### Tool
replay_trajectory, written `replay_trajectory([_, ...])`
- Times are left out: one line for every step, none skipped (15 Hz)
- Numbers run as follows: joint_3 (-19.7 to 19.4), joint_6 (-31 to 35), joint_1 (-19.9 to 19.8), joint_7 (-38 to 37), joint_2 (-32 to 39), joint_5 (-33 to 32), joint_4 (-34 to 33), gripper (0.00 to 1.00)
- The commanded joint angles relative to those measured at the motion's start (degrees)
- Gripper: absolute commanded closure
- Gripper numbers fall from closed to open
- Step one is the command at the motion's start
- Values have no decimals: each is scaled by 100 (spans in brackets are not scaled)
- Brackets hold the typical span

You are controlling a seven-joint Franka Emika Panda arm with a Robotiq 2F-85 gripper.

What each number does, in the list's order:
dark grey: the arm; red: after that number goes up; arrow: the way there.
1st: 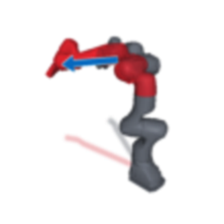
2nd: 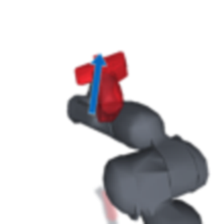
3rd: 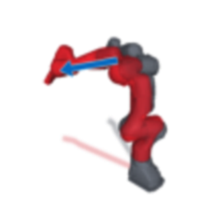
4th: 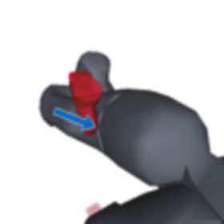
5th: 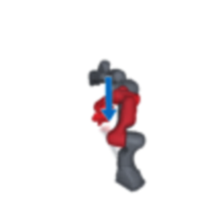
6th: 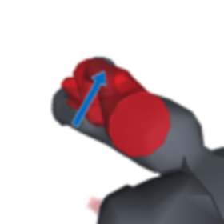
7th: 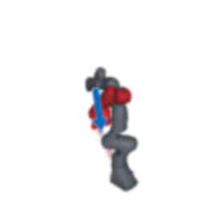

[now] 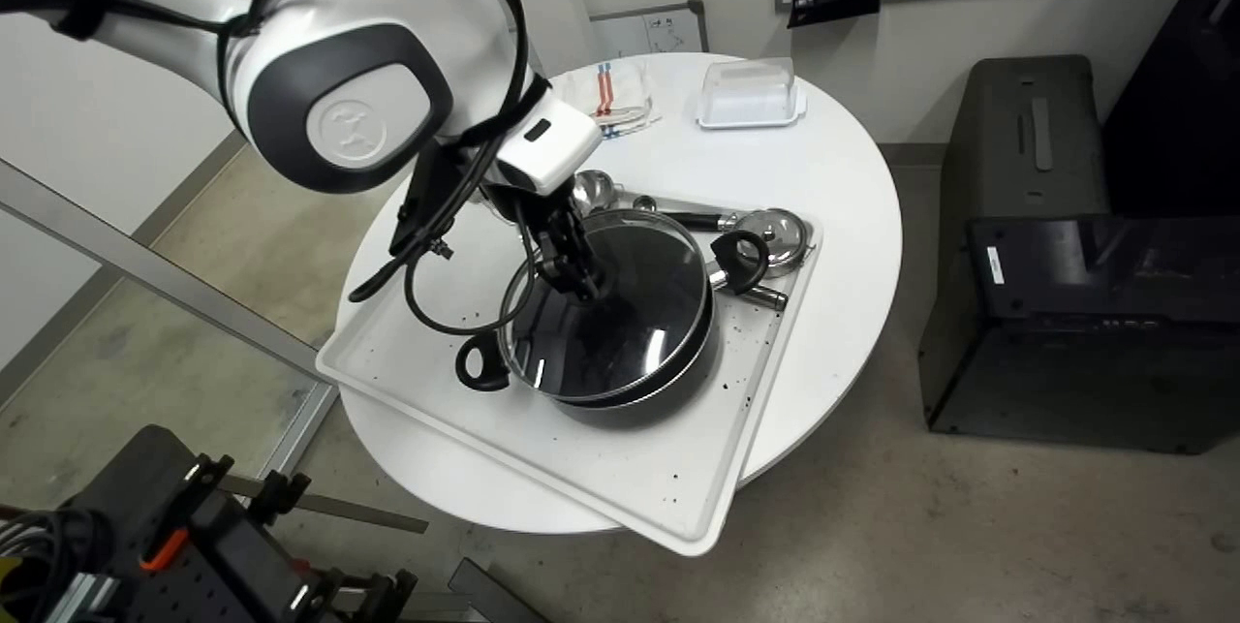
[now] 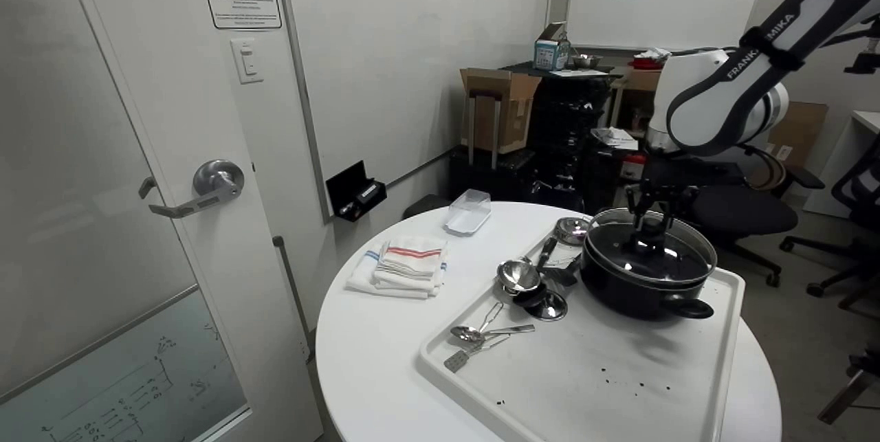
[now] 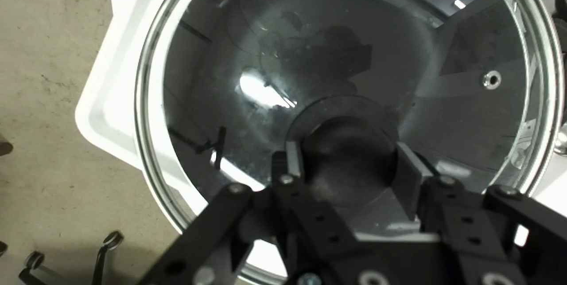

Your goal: Put the lid on the pot

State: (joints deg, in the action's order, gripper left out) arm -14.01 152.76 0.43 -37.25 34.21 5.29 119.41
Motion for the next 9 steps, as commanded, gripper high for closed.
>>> replay_trajectory([-175,-30,102,-95,-179,-41,98,75])
replay_trajectory([-188,-48,95,-96,-172,-34,86,75])
replay_trajectory([-203,-44,96,-95,-166,-37,79,75])
replay_trajectory([-212,-49,94,-93,-166,-36,78,75])
replay_trajectory([-216,-52,95,-89,-163,-36,78,75])
replay_trajectory([-220,-54,97,-89,-160,-37,80,75])
replay_trajectory([-213,-63,94,-84,-152,-32,73,75])
replay_trajectory([-208,-61,93,-82,-147,-29,70,75])
replay_trajectory([-197,-66,90,-75,-140,-23,65,75])
